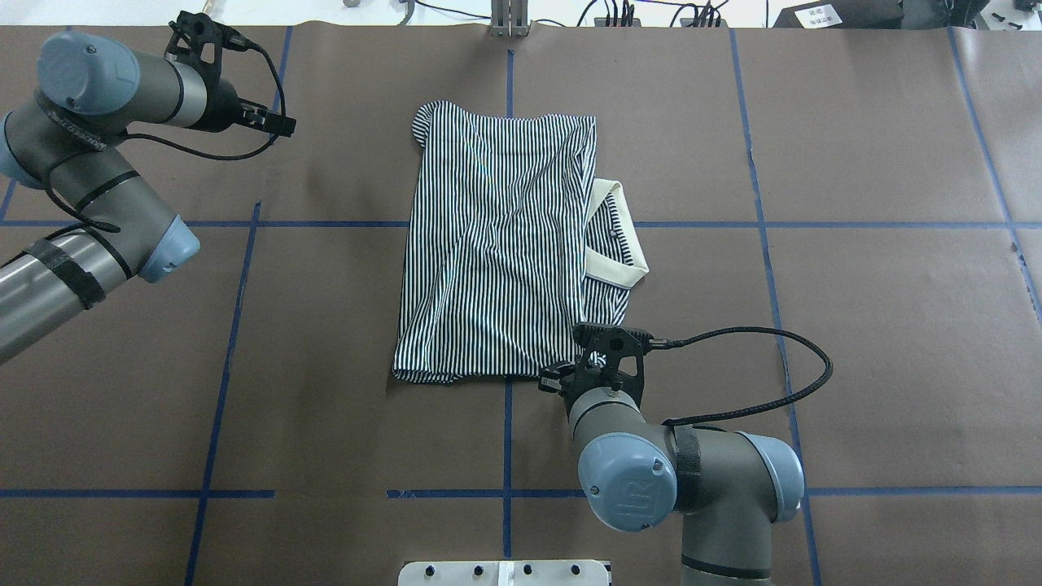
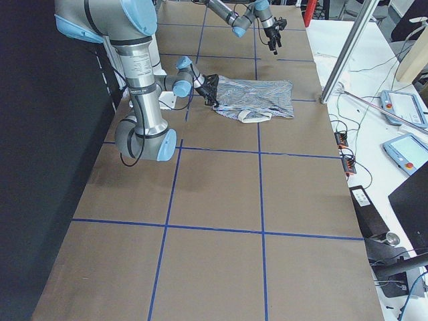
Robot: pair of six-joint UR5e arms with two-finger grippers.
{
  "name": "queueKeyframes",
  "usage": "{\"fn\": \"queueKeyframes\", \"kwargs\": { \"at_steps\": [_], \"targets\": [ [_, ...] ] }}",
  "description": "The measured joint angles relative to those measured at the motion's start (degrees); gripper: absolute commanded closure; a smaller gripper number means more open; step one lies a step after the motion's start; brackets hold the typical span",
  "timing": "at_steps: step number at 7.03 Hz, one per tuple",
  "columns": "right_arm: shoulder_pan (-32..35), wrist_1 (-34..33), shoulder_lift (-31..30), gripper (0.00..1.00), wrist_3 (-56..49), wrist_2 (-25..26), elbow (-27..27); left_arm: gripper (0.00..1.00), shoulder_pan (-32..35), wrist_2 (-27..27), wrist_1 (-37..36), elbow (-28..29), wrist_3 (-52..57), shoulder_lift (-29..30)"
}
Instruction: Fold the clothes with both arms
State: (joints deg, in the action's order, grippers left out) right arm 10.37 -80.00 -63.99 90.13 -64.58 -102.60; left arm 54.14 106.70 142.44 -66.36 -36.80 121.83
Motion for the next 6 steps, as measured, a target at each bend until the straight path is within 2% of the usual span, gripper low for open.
{"fn": "queueKeyframes", "kwargs": {
  "at_steps": [5,6],
  "targets": [
    [1.14,-0.50,-2.67,1.00,0.87,0.07,-0.82,0.00,-0.14,0.00,0.03,-0.07,-0.03,-0.02],
    [1.13,-0.51,-3.25,0.96,1.76,0.07,-0.91,0.00,-0.16,0.00,0.03,-0.04,-0.03,-0.02]
  ]
}}
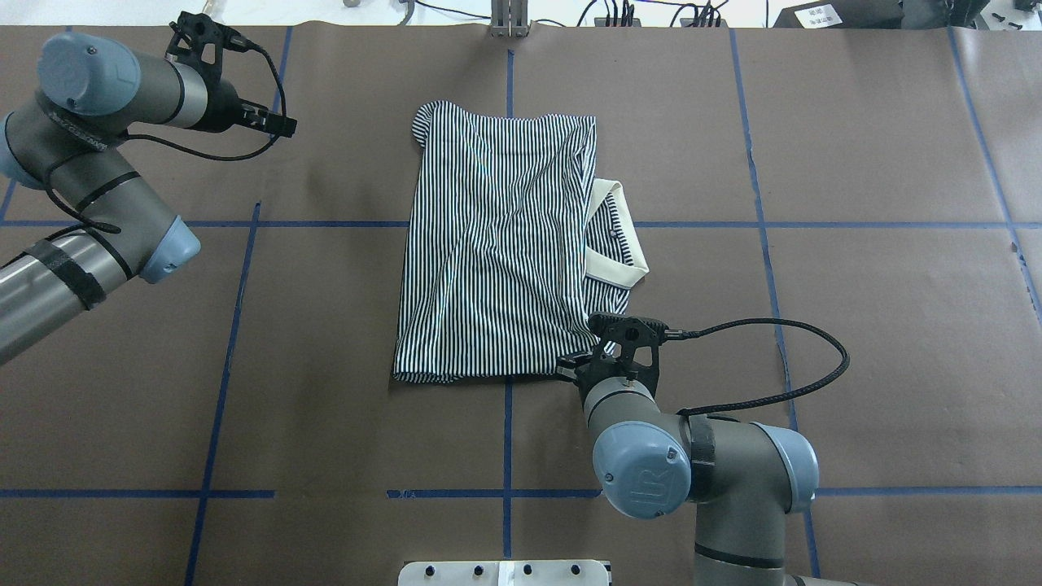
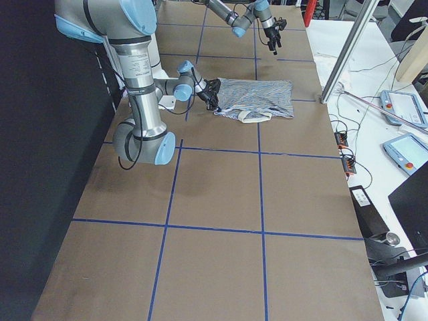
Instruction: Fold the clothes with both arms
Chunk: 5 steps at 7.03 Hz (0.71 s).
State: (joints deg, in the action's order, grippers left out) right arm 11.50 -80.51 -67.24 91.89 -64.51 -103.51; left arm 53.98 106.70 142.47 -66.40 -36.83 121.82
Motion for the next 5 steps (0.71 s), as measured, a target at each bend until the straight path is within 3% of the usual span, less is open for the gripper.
{"fn": "queueKeyframes", "kwargs": {
  "at_steps": [1,3,5],
  "targets": [
    [-0.04,0.00,-0.26,0.01,0.84,0.02,-0.11,0.00,-0.01,0.00,0.00,0.01,0.00,0.01],
    [-0.24,-0.11,-0.55,0.00,1.76,0.47,-0.67,0.00,-0.01,0.00,0.00,-0.08,0.00,0.08],
    [0.05,-0.17,-1.99,0.00,0.28,-1.41,-6.30,0.00,-0.01,1.51,-0.51,-1.49,-1.76,0.07]
  ]
}}
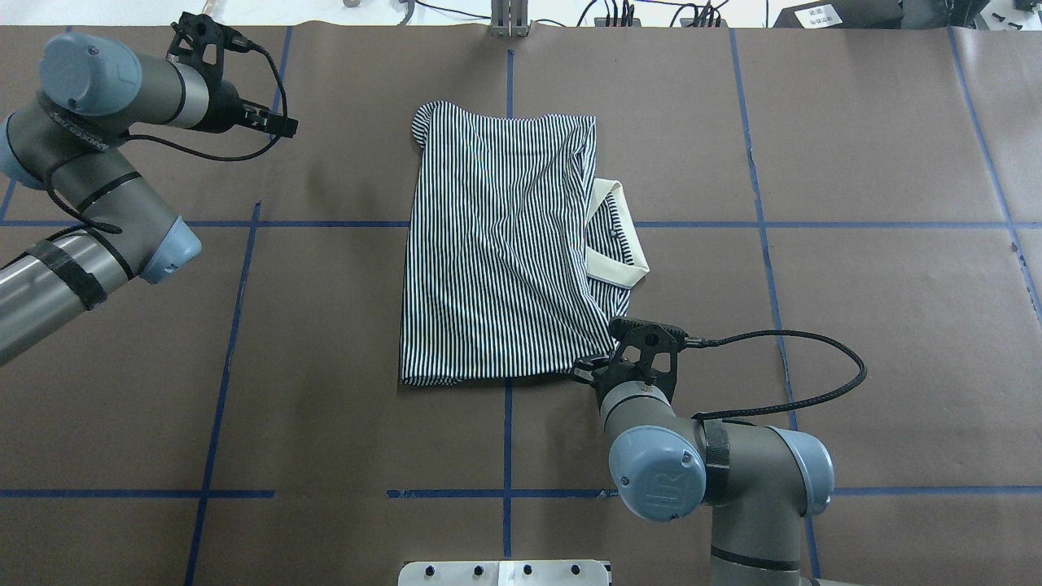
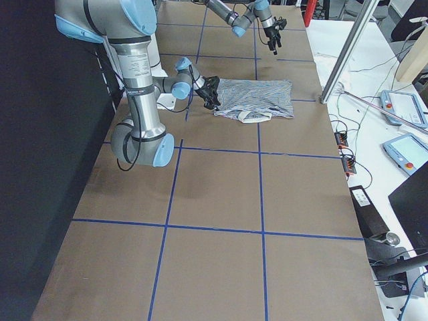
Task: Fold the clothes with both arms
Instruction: 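Lower the left gripper to the shirt edge nearest the robot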
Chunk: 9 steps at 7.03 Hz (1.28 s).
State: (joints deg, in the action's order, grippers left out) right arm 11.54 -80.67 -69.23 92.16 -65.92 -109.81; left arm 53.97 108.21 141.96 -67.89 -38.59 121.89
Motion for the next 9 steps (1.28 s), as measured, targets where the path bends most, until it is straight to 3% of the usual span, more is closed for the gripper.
{"fn": "queueKeyframes", "kwargs": {
  "at_steps": [2,4,5,6,7,9],
  "targets": [
    [2.38,3.32,-2.21,0.00,-2.38,-4.50,-4.66,0.00,-0.38,4.35,-0.32,-4.84,-7.42,-1.55],
    [4.35,12.67,-5.32,0.00,-2.79,-6.87,-5.43,0.00,-5.12,4.91,-1.49,-18.04,-18.38,-8.46],
    [5.39,14.22,-5.92,0.00,-2.71,-7.36,-5.36,0.00,-9.73,2.99,-3.05,-25.41,-25.62,-11.81],
    [6.12,14.69,-6.16,0.00,-2.49,-7.50,-5.24,0.25,-15.22,-1.36,-4.03,-30.58,-33.70,-14.13],
    [6.49,14.83,-6.25,0.00,-2.30,-7.54,-5.19,0.38,-20.73,-6.87,-4.41,-32.87,-41.94,-15.30],
    [6.67,14.92,-6.33,0.00,-2.11,-7.50,-5.15,0.41,-29.18,-15.62,-4.56,-33.06,-55.73,-15.87]
  ]
}}
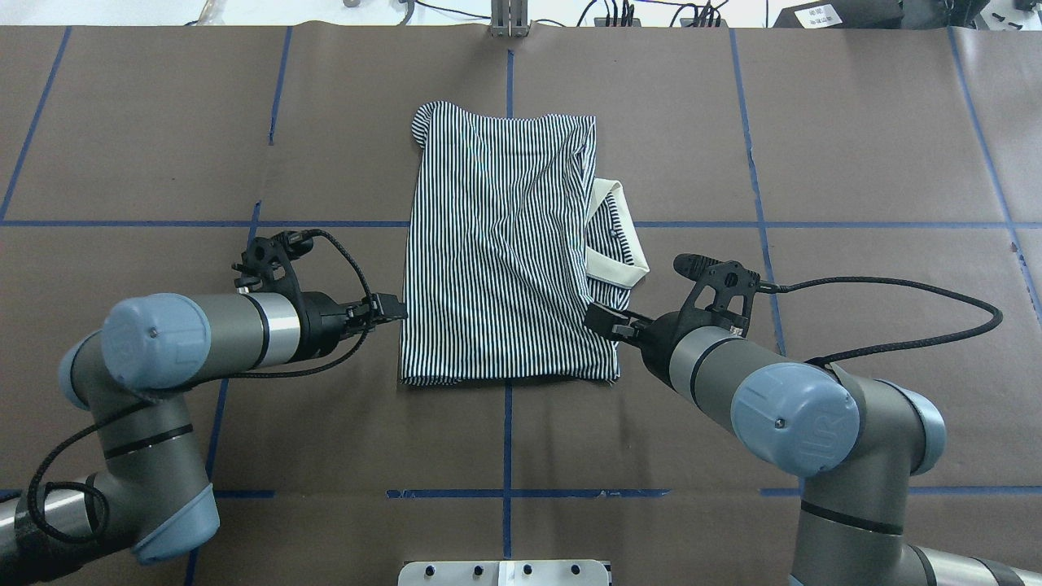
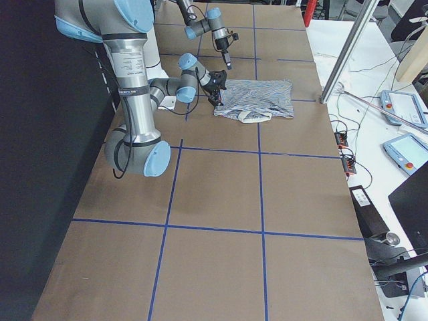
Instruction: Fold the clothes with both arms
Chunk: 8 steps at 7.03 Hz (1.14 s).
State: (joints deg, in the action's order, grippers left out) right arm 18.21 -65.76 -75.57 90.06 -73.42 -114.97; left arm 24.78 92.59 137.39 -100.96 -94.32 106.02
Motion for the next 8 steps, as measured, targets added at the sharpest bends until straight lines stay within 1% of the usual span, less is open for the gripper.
{"fn": "queueKeyframes", "kwargs": {
  "at_steps": [1,2,8],
  "targets": [
    [0.03,0.01,-0.01,0.00,0.02,0.02,0.00,0.38,-2.15,-2.21,-0.01,0.58,-3.91,0.12],
    [0.04,0.01,-0.02,0.00,0.03,0.02,0.00,0.38,-3.15,-3.09,0.00,1.35,-5.56,0.27],
    [-0.02,0.01,-0.19,0.00,0.57,0.05,0.09,0.39,-5.64,-3.56,0.03,3.12,-7.59,2.09]
  ]
}}
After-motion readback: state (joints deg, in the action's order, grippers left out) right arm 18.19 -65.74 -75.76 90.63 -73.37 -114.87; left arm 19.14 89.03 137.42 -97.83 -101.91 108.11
